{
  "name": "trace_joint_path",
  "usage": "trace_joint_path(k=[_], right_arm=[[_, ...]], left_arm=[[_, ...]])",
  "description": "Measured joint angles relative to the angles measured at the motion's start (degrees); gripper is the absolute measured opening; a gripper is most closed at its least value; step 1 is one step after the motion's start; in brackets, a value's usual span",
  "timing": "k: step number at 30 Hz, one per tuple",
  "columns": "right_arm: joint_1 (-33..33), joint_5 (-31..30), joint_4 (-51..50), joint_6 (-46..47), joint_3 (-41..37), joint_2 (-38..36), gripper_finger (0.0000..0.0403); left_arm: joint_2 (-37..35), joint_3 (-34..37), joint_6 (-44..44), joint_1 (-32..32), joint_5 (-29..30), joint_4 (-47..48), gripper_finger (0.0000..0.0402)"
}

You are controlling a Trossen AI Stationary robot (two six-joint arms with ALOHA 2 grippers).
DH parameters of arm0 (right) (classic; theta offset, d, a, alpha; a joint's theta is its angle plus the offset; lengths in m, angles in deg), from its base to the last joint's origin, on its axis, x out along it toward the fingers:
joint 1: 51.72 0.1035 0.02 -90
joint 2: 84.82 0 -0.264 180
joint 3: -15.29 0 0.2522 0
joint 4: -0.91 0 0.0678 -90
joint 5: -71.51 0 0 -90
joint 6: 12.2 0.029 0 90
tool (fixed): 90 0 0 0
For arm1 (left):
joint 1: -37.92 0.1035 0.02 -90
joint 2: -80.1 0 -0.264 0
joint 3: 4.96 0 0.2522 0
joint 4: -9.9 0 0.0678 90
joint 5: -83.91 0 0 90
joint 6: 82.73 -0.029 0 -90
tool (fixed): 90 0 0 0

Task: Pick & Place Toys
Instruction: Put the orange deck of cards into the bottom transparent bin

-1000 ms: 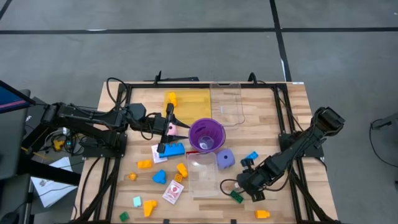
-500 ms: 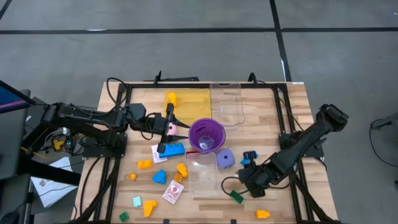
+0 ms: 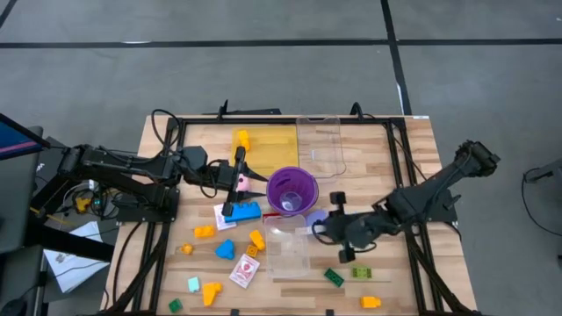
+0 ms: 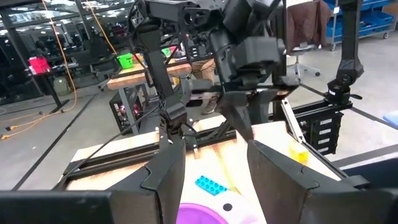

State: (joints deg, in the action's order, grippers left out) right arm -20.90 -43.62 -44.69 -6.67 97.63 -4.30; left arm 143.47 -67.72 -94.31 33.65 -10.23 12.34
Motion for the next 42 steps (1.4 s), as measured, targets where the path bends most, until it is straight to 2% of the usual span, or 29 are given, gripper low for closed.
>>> trace_joint_path(k=[6,10,21,28,32,42], right_arm=[[-3.9,5.2,6.4,-4.6,0.3,2.6,0.0066],[-4.9,7.4,6.0,-4.3,-0.2,3.9,0.0066],[-7.6,8.8,9.5,-2.1,-0.2,6.4,0.0066],[-8.8,10.7,14.2,-0.8,-0.1,13.0,0.0066],[-9.6,12.9,14.8,1.7,0.0,12.9,0.0066],[-9.0,13.2,14.2,4.6,-0.1,16.9,0.0066]], left_arm=[[0.0,0.0,0.3,0.0,0.0,3.6,0.0167],[0.0,0.0,0.3,0.0,0.0,5.0,0.0167],[0.0,0.0,1.2,0.0,4.4,7.2,0.0167],[0.0,0.0,1.2,0.0,4.5,7.5,0.0167],[0.0,0.0,1.2,0.0,4.7,7.8,0.0167],[0.0,0.0,1.2,0.0,4.6,7.9,0.0167]])
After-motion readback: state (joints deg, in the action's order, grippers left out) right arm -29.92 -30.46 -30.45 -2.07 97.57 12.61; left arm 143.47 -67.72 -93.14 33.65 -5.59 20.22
